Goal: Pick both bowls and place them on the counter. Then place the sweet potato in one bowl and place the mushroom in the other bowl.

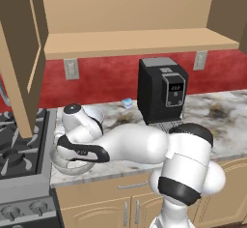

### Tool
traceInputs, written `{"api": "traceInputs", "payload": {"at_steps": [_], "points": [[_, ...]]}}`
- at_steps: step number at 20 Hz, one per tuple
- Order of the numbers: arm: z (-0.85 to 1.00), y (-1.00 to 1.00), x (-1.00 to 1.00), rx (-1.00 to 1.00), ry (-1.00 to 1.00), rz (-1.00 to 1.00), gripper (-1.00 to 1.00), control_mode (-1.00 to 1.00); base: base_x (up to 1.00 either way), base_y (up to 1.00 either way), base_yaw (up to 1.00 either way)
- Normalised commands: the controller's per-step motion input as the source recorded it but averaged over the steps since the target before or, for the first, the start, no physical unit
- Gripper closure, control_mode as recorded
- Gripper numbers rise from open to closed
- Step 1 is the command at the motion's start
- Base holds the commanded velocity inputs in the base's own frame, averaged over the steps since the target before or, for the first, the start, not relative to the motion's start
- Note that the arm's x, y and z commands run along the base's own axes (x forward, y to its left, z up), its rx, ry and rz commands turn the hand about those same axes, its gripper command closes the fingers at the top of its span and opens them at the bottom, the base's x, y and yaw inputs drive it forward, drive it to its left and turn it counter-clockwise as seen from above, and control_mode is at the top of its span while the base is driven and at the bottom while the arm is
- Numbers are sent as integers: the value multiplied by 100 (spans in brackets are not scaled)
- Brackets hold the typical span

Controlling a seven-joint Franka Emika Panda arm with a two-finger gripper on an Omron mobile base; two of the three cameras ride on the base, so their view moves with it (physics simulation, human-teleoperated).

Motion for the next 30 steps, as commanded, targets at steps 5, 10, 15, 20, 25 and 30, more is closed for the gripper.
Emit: {"api": "traceInputs", "payload": {"at_steps": [5,10,15,20,25,30], "points": [[-18,11,6,0,-3,0,100,-100,0,0,0],[-11,8,13,2,-1,0,100,-100,0,0,0],[-7,3,10,3,0,0,100,-100,0,0,0],[-6,3,7,7,0,0,100,-100,0,0,0],[-9,3,6,3,0,0,100,-100,0,0,0],[-19,2,0,0,3,0,-100,-100,0,0,0]]}}
